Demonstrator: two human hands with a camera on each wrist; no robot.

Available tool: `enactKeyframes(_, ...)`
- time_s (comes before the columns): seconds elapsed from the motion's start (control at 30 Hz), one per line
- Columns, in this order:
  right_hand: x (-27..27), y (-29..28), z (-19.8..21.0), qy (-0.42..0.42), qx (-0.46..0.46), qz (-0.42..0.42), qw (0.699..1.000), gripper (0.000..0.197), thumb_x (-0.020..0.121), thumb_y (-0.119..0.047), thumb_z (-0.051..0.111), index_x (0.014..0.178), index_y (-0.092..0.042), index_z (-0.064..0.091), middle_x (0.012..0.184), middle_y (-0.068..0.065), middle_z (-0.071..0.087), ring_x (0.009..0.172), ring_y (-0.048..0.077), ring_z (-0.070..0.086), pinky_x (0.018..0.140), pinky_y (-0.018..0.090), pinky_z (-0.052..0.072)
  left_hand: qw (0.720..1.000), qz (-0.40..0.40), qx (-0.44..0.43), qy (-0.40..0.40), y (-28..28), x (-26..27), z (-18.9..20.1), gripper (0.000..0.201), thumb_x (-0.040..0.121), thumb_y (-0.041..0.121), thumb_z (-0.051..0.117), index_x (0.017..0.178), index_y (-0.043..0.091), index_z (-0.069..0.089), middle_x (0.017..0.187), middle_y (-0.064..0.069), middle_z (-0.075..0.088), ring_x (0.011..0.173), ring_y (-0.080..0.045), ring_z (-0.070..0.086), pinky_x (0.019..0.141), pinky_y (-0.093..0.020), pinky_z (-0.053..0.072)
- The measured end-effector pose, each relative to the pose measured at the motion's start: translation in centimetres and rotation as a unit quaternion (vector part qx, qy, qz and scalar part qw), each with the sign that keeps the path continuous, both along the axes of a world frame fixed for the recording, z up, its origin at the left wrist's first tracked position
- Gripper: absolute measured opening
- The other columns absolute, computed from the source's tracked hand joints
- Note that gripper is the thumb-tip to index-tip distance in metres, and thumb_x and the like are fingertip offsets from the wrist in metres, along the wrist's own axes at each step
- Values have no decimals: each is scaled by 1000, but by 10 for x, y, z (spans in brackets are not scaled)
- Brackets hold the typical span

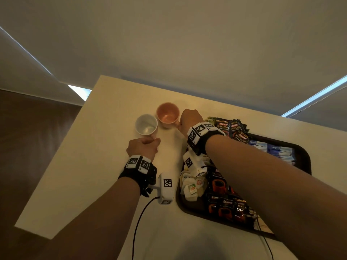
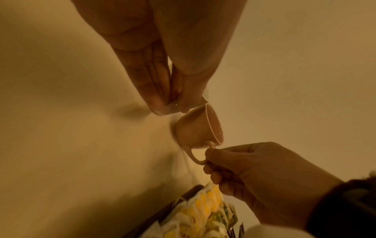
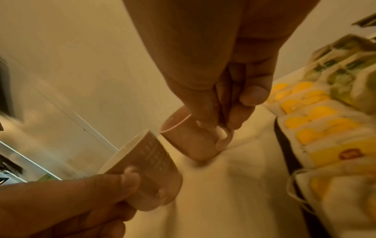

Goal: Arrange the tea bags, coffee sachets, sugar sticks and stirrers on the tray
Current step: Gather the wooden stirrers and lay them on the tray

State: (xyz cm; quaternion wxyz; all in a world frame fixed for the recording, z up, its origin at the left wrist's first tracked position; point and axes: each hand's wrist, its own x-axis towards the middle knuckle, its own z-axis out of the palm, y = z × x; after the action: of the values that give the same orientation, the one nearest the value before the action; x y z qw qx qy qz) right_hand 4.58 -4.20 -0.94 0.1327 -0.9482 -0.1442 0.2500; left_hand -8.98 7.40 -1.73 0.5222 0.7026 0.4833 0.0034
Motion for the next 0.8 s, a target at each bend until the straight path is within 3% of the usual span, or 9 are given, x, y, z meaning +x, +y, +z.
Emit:
enactKeyframes(0.17,-6,-12,6,-2,-11,5,1000,24,97,-21,57,112,-2,60,115,19,66,106,36,63,72,32,42,1000,-1,-26,-5,-16,-7,4,9,77,29,84,76,26,76,62,-2,71,65,-15,70,67,-18,50)
enactKeyframes(0.33,-11,-20,14,-1,-32,17,999,27,98,-20,56,118,-2,58,121,18,64,111,34,62,73,31,41,1000,-7,-25,-4,-27,-11,3,26,78,28,83,57,30,68,60,-3,72,73,-23,74,78,-28,58)
enactKeyframes(0.43,-14,-25,18,3,-39,20,999,28,99,-21,55,119,-1,58,122,18,63,112,34,61,74,31,40,999,-3,-34,-4,-31,-13,2,26,76,26,85,57,31,68,60,-4,72,69,-25,73,80,-32,60)
enactKeyframes(0.6,-18,-30,23,7,-39,25,999,27,100,-22,54,118,-2,58,122,18,63,111,34,61,75,32,43,997,16,-77,-8,-42,-12,3,22,79,17,83,62,20,71,59,-6,68,42,-15,56,60,-28,58)
enactKeyframes(0.7,-19,-33,27,9,-44,29,999,27,100,-21,53,118,-2,59,123,17,63,112,33,61,74,30,41,995,17,-99,3,-49,-12,3,16,80,15,82,68,10,73,58,-7,65,39,-13,51,47,-22,49)
enactKeyframes(0.8,-19,-35,30,8,-49,27,998,26,101,-20,52,120,-3,58,124,16,63,113,32,61,74,29,41,994,11,-106,8,-56,-12,2,14,81,17,81,74,8,74,58,-6,65,39,-13,50,43,-21,46)
